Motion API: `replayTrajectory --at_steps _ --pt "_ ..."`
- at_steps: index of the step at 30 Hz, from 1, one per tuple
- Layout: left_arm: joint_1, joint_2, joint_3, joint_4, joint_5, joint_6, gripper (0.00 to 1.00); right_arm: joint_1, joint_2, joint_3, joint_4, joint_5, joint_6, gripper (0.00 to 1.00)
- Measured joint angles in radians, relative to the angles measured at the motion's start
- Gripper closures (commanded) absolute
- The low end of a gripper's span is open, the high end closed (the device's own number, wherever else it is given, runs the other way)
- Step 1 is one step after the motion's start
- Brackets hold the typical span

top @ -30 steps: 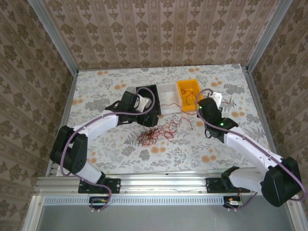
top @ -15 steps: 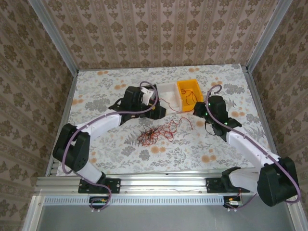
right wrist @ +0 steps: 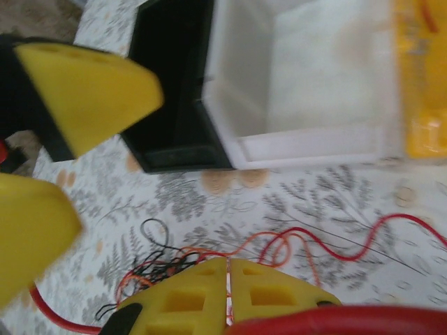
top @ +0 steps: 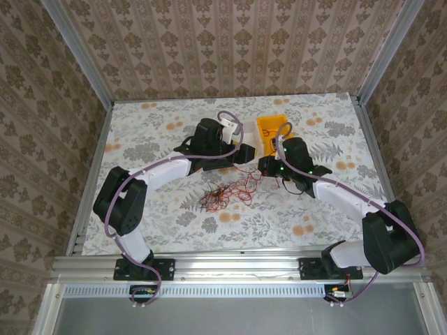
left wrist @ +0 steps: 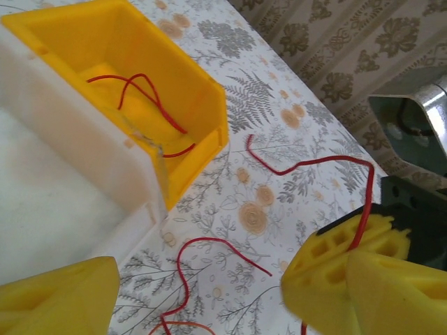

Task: Untangle the cables

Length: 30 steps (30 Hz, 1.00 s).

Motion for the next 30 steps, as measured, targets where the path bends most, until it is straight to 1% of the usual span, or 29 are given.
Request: replayTrajectory --at_steps 8,12,14,16,17,20,21,22,24,25,28,30 --pt "0.008 0.006 0.019 -0.009 0.036 0.004 0.15 0.08 0.062 0.057 -0.005 -0.099 -0.124 1.0" --pt "0.016 0.01 0.019 -0.024 0.065 0.005 0.18 0.078 0.072 0.06 -0.007 -0.129 -0.148 1.0" --pt "0.019 0.013 0.02 -0.027 0.078 0.007 0.24 0.077 0.073 0.06 -0.005 -0.138 -0.15 1.0" --pt "0.019 0.022 0.03 -0.035 0.088 0.011 0.34 0.079 0.074 0.06 0.012 -0.167 -0.154 1.0" --pt "0.019 0.03 0.038 -0.038 0.094 0.008 0.38 0.082 0.074 0.06 0.025 -0.186 -0.156 1.0" --pt "0.018 0.049 0.06 -0.04 0.109 0.008 0.45 0.092 0.079 0.066 0.054 -0.238 -0.157 0.99" --pt "0.018 0.051 0.065 -0.041 0.114 0.008 0.57 0.093 0.082 0.072 0.058 -0.251 -0.158 0.99" --pt "0.018 0.053 0.068 -0.041 0.117 0.004 0.66 0.093 0.083 0.076 0.059 -0.259 -0.157 1.0" --pt "0.018 0.053 0.076 -0.04 0.123 0.003 0.91 0.093 0.084 0.08 0.065 -0.267 -0.157 0.99" --pt "0.018 0.053 0.076 -0.041 0.123 0.0 1.0 0.092 0.084 0.081 0.072 -0.268 -0.157 0.99" --pt "0.021 0.055 0.076 -0.047 0.117 -0.006 1.0 0.081 0.084 0.08 0.102 -0.267 -0.145 0.99" --pt "0.026 0.056 0.073 -0.046 0.096 -0.009 1.0 0.065 0.08 0.069 0.127 -0.266 -0.129 0.96"
